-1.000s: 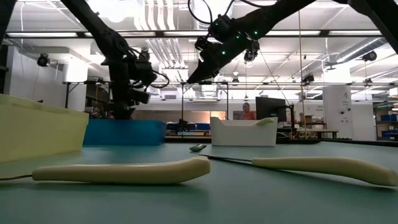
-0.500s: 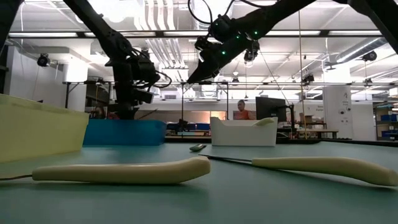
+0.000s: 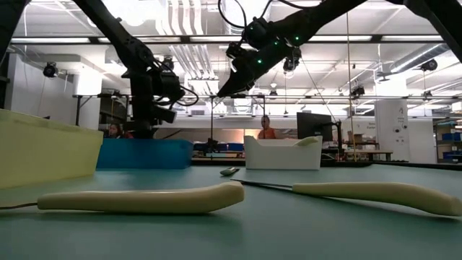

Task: Sort silverware by color (type)
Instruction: Put the left gold knife into the blue bin

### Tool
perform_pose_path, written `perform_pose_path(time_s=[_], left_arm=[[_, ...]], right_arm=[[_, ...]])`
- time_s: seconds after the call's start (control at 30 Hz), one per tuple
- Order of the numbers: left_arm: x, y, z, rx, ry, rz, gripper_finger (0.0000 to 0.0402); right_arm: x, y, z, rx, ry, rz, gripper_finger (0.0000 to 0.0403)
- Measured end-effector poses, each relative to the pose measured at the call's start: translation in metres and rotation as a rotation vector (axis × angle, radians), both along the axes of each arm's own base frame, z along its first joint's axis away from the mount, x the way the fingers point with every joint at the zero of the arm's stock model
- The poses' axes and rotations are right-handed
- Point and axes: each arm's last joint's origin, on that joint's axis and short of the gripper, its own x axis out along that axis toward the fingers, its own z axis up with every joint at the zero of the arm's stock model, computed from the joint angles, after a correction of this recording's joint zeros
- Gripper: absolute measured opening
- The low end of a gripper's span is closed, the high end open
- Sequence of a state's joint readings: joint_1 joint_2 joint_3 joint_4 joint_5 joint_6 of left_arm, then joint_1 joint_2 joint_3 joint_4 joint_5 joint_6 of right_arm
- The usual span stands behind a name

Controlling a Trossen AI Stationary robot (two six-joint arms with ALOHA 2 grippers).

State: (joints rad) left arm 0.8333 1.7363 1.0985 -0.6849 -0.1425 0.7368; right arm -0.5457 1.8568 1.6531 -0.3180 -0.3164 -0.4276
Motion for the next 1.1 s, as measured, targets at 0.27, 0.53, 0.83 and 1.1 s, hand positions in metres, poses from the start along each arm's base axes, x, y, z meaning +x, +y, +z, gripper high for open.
perform_pose_path(time_s=[0.27,0.53,0.83,1.1], left_arm=[[0.0,0.0,0.0,0.003,-0.001,0.021,0.004],[0.0,0.0,0.0,0.005,0.0,0.022,0.0063],[-0.001,0.01,0.003,0.152,0.042,0.076,0.0044],[-0.014,0.026,0.005,0.17,-0.01,0.141,0.0003]], right_arm=[[0.0,0.0,0.0,0.001,0.0,0.0,0.0082],[0.0,0.0,0.0,0.008,-0.001,-0.005,0.0081],[0.0,0.0,-0.001,0.008,0.001,-0.004,0.0075],[-0.002,0.001,-0.014,0.03,0.035,-0.004,0.0079]])
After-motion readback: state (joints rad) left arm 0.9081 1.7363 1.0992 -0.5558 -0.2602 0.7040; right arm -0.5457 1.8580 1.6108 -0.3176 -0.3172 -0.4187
